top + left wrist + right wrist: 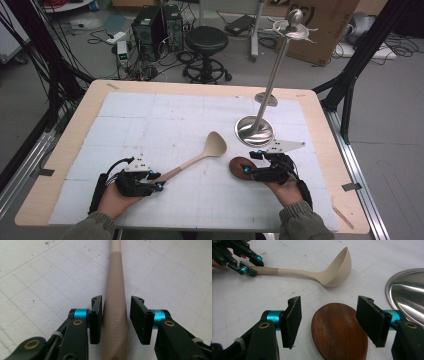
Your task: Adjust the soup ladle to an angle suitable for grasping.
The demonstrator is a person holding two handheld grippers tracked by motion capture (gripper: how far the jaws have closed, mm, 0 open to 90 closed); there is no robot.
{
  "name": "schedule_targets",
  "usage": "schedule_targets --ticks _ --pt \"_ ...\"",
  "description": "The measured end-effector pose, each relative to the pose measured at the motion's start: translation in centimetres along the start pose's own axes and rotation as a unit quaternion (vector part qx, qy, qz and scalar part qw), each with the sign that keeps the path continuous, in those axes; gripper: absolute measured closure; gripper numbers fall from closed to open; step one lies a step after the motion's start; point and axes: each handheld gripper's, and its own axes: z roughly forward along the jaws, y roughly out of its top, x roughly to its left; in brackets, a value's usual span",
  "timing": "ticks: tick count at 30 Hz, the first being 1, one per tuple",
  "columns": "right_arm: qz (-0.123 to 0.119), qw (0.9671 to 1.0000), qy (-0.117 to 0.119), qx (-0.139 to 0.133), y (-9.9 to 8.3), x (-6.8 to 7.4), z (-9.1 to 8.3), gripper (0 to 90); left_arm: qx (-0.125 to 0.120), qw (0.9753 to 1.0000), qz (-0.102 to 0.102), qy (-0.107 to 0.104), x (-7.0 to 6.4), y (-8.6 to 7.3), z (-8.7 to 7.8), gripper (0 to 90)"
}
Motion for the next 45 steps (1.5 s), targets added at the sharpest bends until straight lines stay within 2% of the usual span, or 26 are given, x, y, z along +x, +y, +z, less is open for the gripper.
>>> schedule_targets --ticks 3,8,15,21,26,33,37,45 --pt "0.0 1.0 -0.001 -0.001 0.0 0.0 0.0 36.1 0.001 1.0 0.001 0.004 0.0 -0.1 -0.1 60.0" --pt "-0.001 1.0 -0.001 -0.002 0.1 0.1 0.1 36.2 0.003 0.9998 0.008 0.019 -0.3 -0.1 0.0 63.4" --pt "-0.005 1.0 0.0 -0.003 0.1 0.2 0.2 36.1 0.004 0.9999 0.003 0.014 -0.1 0.0 -0.1 67.5" --pt "-0.01 0.9999 0.003 -0.004 0.2 0.3 0.3 36.1 0.003 1.0 0.008 -0.003 -0.3 0.2 -0.3 68.4" --pt "-0.012 0.9999 0.009 -0.007 0.3 0.5 0.2 36.1 -0.013 0.9999 0.008 -0.008 -0.3 0.4 -1.2 68.4" --pt "-0.027 0.9995 0.015 -0.009 0.7 1.1 0.5 36.2 -0.027 0.9992 0.011 -0.026 -0.1 0.3 -2.5 68.3" --pt "-0.037 0.999 0.023 -0.007 1.0 1.6 0.8 36.1 -0.031 0.9986 0.018 -0.04 -0.1 0.3 -3.2 68.3" --pt "-0.059 0.9966 0.057 -0.007 2.1 2.9 1.5 35.6 -0.031 0.997 0.027 -0.065 0.1 0.1 -3.9 68.2"
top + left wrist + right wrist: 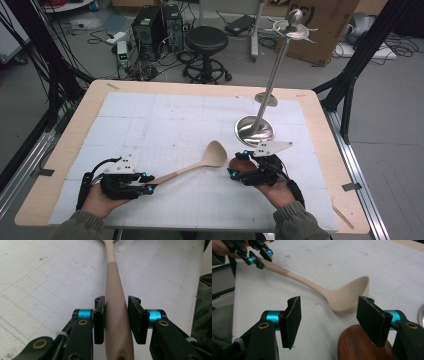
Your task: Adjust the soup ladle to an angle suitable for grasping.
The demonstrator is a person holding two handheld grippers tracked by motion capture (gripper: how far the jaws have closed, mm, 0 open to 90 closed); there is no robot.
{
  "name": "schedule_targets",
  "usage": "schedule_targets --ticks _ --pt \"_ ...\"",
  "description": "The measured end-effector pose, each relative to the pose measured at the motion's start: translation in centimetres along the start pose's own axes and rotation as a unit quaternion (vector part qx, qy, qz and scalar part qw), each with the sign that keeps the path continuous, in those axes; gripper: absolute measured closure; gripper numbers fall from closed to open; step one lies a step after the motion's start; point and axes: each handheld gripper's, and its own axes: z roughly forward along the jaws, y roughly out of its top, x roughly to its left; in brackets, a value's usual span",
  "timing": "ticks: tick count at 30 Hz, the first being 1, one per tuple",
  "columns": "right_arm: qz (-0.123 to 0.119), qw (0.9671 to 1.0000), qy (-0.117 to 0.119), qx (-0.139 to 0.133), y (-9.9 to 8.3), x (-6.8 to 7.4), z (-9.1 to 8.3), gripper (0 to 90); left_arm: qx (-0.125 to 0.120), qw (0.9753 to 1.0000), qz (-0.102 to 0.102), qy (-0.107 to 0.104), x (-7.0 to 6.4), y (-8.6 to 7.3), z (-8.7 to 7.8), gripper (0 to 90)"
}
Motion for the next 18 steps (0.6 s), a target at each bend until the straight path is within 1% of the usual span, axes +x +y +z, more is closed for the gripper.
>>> schedule_targets --ticks 1,3,8,14,18 --pt "-0.001 1.0 0.005 0.002 0.2 0.1 0.2 35.5 0.001 1.0 0.004 -0.003 0.0 0.0 0.0 68.2" --pt "-0.005 0.9999 0.014 0.002 0.5 0.4 0.5 35.4 -0.001 1.0 0.002 -0.007 -0.1 0.1 0.0 68.2" --pt "-0.012 0.9993 0.035 0.005 0.9 0.7 1.3 34.9 -0.001 0.9998 0.011 -0.017 -0.2 0.2 -0.1 68.2" --pt "-0.02 0.9983 0.054 0.009 1.6 1.2 2.2 34.4 0.002 0.9992 0.02 -0.034 -0.4 0.3 0.0 68.2" --pt "-0.028 0.9974 0.065 0.015 2.0 1.6 2.9 33.8 0.002 0.999 0.022 -0.04 -0.6 0.5 0.1 68.1"
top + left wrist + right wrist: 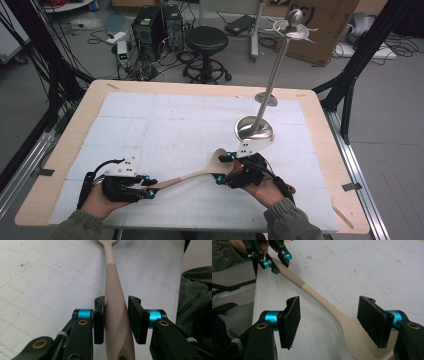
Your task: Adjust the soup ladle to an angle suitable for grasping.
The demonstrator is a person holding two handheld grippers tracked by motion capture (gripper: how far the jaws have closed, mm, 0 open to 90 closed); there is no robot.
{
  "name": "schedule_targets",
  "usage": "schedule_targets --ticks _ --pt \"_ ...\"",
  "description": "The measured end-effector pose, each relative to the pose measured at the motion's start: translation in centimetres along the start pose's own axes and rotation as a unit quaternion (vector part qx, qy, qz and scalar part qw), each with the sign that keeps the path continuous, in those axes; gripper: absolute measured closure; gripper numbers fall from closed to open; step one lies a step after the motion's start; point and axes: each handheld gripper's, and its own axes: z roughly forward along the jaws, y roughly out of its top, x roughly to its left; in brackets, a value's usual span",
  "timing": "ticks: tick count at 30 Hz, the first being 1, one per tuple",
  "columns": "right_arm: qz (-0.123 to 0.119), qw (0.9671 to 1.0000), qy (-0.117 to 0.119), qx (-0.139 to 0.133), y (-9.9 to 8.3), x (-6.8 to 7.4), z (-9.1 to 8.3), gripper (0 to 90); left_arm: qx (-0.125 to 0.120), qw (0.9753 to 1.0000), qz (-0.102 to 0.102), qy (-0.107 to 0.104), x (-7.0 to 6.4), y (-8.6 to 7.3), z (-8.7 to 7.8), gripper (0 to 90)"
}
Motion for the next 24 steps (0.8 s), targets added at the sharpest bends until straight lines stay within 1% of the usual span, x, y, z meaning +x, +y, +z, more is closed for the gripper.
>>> schedule_targets --ticks 5,7,10,18,24 --pt "-0.011 0.9999 0.011 0.006 0.4 0.2 1.2 33.3 0.002 0.9998 0.012 -0.013 -0.3 0.3 0.2 68.2" --pt "-0.009 0.9997 0.017 0.012 0.6 0.3 1.7 33.1 0.003 0.9998 0.013 -0.016 -0.4 0.3 0.2 68.2" --pt "-0.014 0.9995 0.023 0.014 0.8 0.5 2.3 33.1 0.003 0.9997 0.012 -0.019 -0.4 0.3 0.2 68.2" --pt "-0.023 0.9983 0.043 0.033 1.1 0.9 3.9 33.1 0.011 0.9989 0.026 -0.038 -0.8 0.8 0.7 68.1" --pt "-0.031 0.9966 0.056 0.051 0.9 1.4 4.8 33.0 0.011 0.9984 0.033 -0.046 -1.0 1.1 0.9 68.1"
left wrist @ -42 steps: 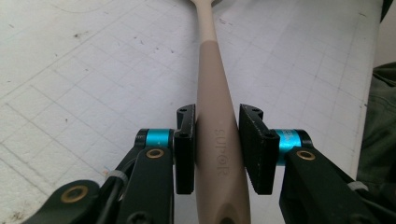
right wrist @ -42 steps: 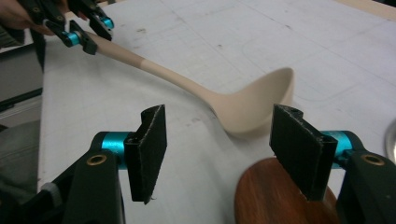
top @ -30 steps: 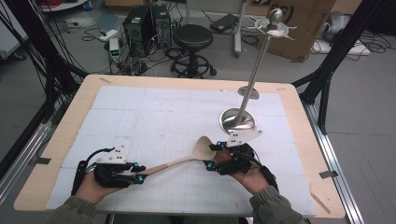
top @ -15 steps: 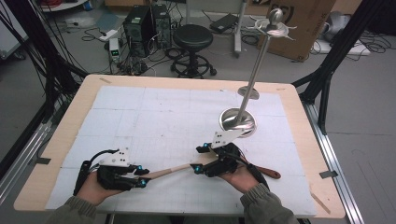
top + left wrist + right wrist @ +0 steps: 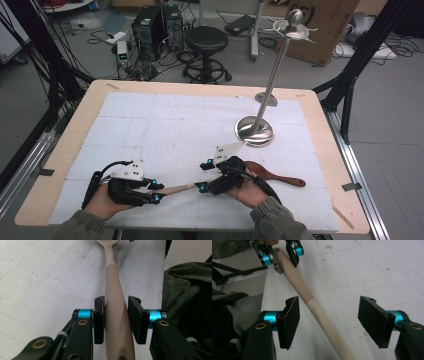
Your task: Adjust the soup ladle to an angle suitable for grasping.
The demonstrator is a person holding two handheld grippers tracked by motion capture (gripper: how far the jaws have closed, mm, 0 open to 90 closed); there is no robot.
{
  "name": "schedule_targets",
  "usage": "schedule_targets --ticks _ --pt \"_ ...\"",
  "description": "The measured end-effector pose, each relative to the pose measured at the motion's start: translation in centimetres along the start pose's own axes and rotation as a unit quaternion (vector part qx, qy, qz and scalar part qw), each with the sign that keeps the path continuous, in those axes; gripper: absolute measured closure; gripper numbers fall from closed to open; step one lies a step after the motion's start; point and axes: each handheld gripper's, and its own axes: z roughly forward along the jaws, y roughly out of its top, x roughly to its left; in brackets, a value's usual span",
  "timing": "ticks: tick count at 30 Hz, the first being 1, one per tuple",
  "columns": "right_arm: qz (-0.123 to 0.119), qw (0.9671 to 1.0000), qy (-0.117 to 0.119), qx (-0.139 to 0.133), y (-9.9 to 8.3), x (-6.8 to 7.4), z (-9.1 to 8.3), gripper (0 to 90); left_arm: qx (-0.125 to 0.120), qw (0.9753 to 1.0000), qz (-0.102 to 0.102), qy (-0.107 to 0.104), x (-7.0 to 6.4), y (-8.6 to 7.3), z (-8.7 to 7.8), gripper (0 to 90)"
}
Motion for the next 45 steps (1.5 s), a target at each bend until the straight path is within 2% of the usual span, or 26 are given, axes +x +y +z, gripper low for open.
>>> schedule_targets --ticks 14,23,30,36,39,41,45 --pt "-0.011 0.9994 0.021 0.027 -0.2 0.7 1.6 36.1 -0.003 0.9997 0.022 -0.014 -0.5 1.3 0.5 68.3" --pt "-0.012 0.9974 0.05 0.05 -0.4 0.9 2.5 50.7 -0.004 0.9994 0.03 -0.017 -0.6 1.9 0.8 68.4" --pt "-0.016 0.9956 0.061 0.07 -0.5 1.2 2.9 64.2 -0.014 0.9992 0.033 -0.017 -0.8 2.2 0.8 68.3" --pt "-0.004 0.9958 0.06 0.069 -0.4 1.2 2.6 65.7 -0.024 0.9995 0.016 -0.015 -0.6 2.3 0.6 66.8" --pt "0.0 0.9968 0.051 0.061 -0.2 1.2 2.2 66.4 -0.031 0.9995 0.004 -0.003 -0.4 2.2 0.3 57.7" --pt "0.006 0.9975 0.047 0.051 -0.1 1.0 1.9 66.9 -0.034 0.9994 0.0 0.002 -0.3 2.2 0.2 55.1" --pt "0.018 0.9983 0.042 0.037 0.1 0.8 1.2 67.6 -0.038 0.9989 -0.012 0.025 0.1 2.0 -0.1 49.3"
